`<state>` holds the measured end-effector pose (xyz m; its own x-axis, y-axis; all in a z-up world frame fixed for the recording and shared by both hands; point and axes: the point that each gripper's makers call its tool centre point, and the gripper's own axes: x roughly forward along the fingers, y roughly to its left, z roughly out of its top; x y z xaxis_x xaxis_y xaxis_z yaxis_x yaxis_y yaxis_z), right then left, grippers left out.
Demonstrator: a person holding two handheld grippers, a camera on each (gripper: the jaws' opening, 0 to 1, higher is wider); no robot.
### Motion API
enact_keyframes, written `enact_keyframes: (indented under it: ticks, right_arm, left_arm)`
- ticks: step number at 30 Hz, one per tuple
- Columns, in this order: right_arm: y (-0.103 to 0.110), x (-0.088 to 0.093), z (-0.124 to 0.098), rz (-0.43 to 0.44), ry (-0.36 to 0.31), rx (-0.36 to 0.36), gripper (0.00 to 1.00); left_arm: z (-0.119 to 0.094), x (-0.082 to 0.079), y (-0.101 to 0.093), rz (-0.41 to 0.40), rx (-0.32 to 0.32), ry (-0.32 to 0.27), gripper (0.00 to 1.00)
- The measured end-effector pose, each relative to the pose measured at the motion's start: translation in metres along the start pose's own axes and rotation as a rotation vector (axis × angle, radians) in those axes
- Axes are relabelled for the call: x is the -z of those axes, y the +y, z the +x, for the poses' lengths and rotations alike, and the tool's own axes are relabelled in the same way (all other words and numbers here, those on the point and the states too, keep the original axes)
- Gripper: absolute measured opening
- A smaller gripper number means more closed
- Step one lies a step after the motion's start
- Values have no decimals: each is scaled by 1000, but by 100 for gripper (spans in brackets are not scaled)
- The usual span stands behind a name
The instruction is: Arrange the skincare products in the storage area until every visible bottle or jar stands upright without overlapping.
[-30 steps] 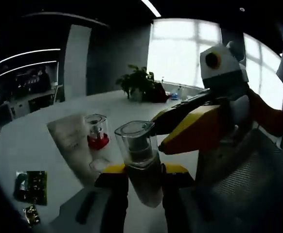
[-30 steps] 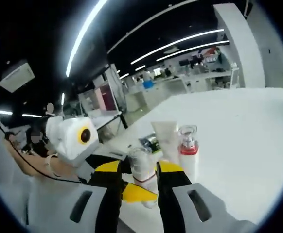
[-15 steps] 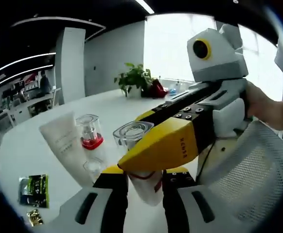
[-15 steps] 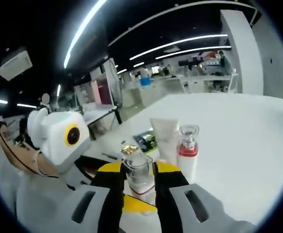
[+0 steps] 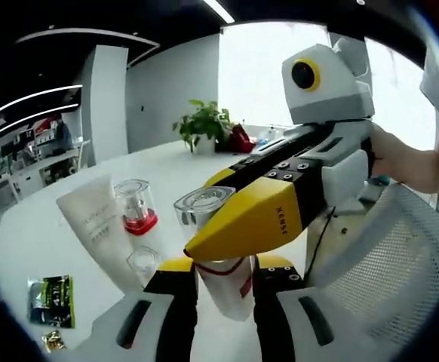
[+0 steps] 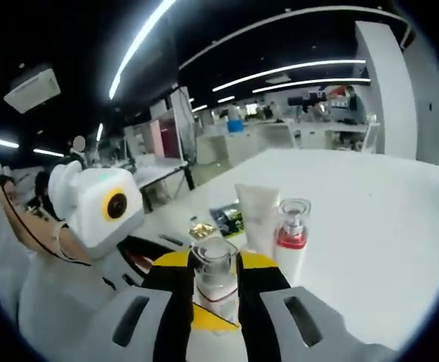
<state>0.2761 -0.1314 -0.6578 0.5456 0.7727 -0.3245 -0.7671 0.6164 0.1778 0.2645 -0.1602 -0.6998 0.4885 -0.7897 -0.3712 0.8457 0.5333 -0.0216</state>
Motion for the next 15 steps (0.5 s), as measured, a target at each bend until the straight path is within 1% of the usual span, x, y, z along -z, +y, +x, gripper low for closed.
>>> enact_keyframes:
  ticks: [1, 2, 5, 6, 7, 8, 12, 15]
  right_arm:
    - [-1, 0, 0, 3, -1, -1, 21]
    - [-2, 1, 1, 1, 3, 3, 21]
    - [-6, 4, 1, -24, 14, 17, 21]
    - [-9, 5, 1, -32, 19, 15, 21]
    - [-11, 6, 1, -44, 24, 15, 21]
    - [-14, 7, 1, -64, 25, 16, 21]
    - [-23, 10, 3, -77, 29, 21, 21]
    - [-29, 13, 4, -92, 15, 19, 21]
  left_arm:
    - [0, -1, 0, -9, 1, -2, 24]
    - [-1, 2, 3, -31, -13, 10, 24]
    - [0, 8, 8, -28, -24, 30, 26]
    - [-1, 12, 10, -41, -26, 52, 27]
    - [-1, 13, 9, -44, -24, 57, 27]
    - [-1, 15, 10, -48, -29, 67, 27]
    - [-2, 23, 17, -63, -45, 102, 26]
    - [-3, 27, 19, -72, -49, 118, 25]
